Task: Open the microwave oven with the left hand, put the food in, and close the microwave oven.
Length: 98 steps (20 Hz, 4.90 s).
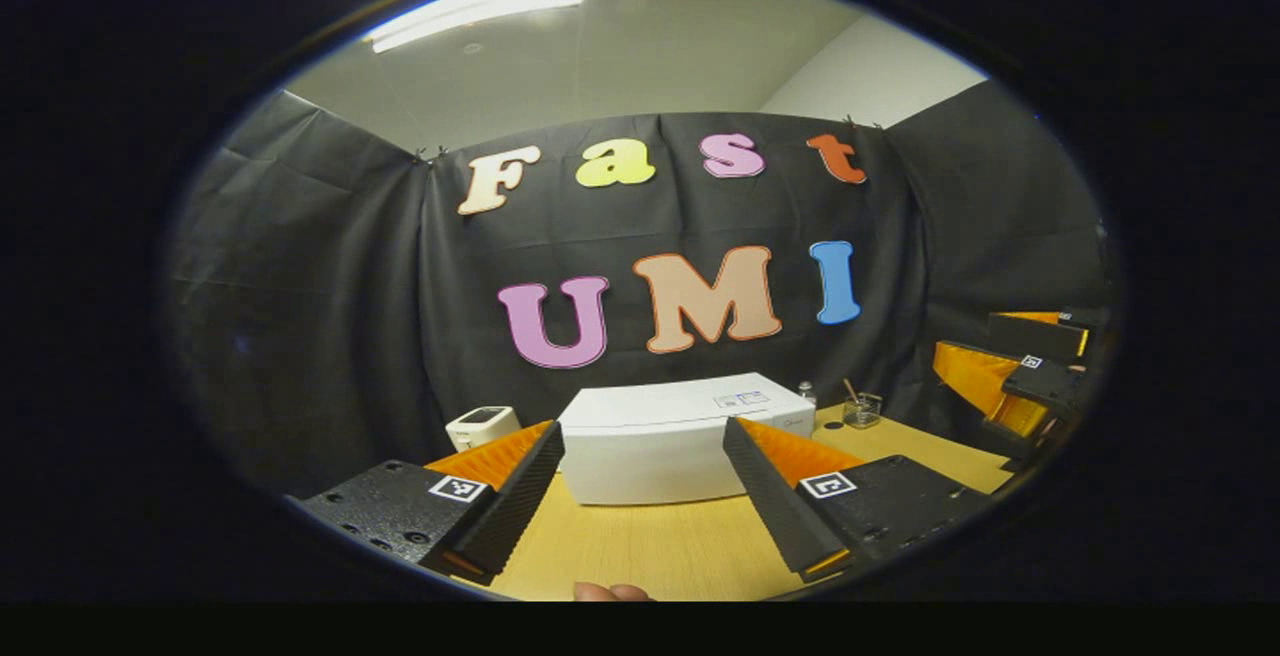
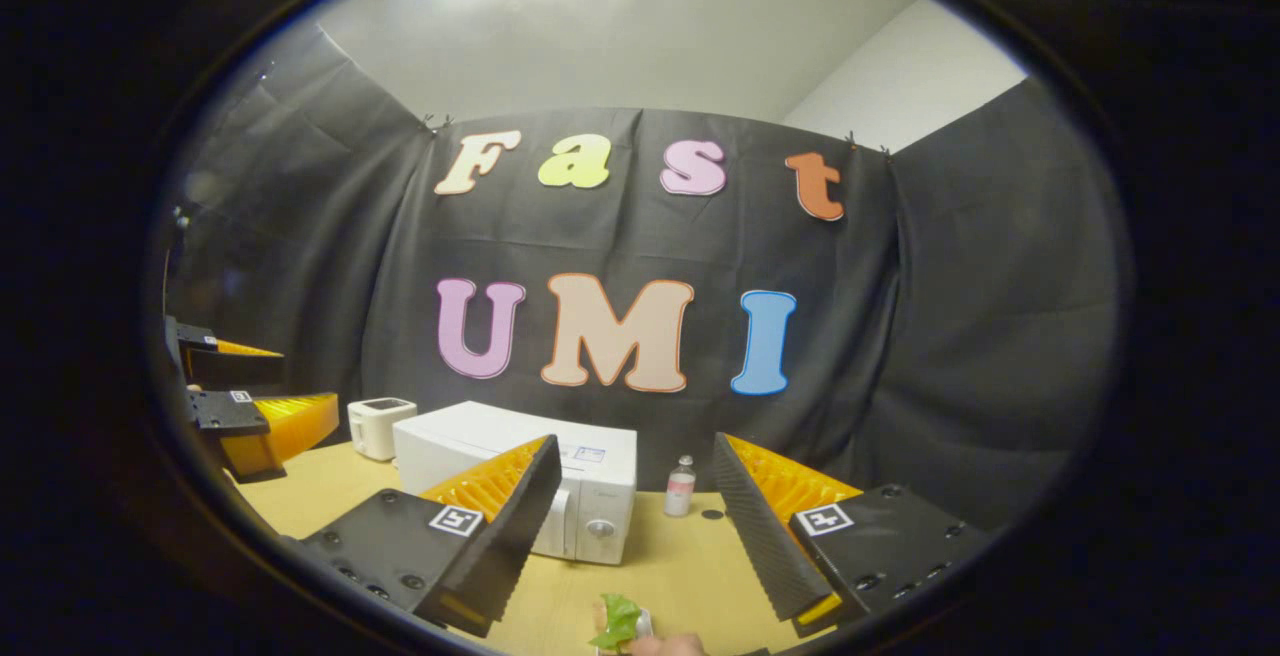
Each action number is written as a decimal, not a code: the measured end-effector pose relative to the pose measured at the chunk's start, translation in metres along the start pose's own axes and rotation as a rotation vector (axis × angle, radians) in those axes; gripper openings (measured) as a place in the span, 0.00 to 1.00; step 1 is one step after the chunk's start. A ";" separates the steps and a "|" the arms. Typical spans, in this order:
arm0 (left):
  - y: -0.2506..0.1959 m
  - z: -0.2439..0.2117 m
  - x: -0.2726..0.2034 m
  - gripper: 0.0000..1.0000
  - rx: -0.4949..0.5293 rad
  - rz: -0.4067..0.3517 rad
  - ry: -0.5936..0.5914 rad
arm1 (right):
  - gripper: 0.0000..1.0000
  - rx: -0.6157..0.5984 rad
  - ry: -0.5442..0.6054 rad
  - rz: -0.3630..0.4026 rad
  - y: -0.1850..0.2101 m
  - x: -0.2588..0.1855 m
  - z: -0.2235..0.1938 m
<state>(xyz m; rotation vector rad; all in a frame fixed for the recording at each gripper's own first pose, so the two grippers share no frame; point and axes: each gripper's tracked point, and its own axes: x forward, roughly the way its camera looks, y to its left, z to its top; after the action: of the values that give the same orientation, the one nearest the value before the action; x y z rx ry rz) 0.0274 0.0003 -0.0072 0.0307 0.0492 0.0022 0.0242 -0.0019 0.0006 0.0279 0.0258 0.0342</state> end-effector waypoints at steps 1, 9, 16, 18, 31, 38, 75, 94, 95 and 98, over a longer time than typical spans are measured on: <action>0.000 -0.002 0.002 0.98 -0.002 -0.003 0.006 | 0.97 0.001 -0.002 -0.001 0.000 0.003 0.000; -0.019 -0.014 0.024 0.98 -0.027 -0.047 0.026 | 0.96 0.000 -0.023 -0.012 -0.007 0.010 0.008; -0.041 -0.046 0.059 0.98 -0.044 -0.093 0.040 | 0.97 -0.016 -0.033 -0.036 -0.019 0.007 0.009; -0.047 -0.056 0.073 0.92 -0.052 -0.103 0.045 | 0.96 -0.027 -0.029 -0.047 -0.026 0.001 0.007; -0.131 -0.151 0.173 0.94 0.021 -0.157 0.070 | 0.97 0.044 -0.058 -0.118 -0.070 -0.019 0.022; -0.170 -0.203 0.219 0.92 0.002 -0.168 0.139 | 0.97 0.008 -0.068 -0.156 -0.105 -0.041 0.028; -0.117 -0.242 0.097 0.01 -0.115 -0.205 0.300 | 0.97 -0.064 0.038 0.015 -0.057 -0.026 -0.049; -0.007 -0.252 0.007 0.00 -0.087 -0.130 0.391 | 0.99 -0.085 0.432 0.124 0.009 -0.036 -0.266; 0.000 -0.254 0.004 0.00 -0.090 -0.119 0.392 | 0.99 -0.096 0.459 0.131 0.009 -0.039 -0.279; 0.018 -0.255 -0.004 0.00 -0.091 -0.073 0.387 | 0.98 -0.118 0.575 0.134 0.008 -0.049 -0.322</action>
<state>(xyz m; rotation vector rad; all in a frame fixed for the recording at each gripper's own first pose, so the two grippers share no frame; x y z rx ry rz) 0.0112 0.0259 -0.2611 -0.0633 0.4367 -0.0628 -0.0336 0.0128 -0.3200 -0.0993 0.5967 0.1765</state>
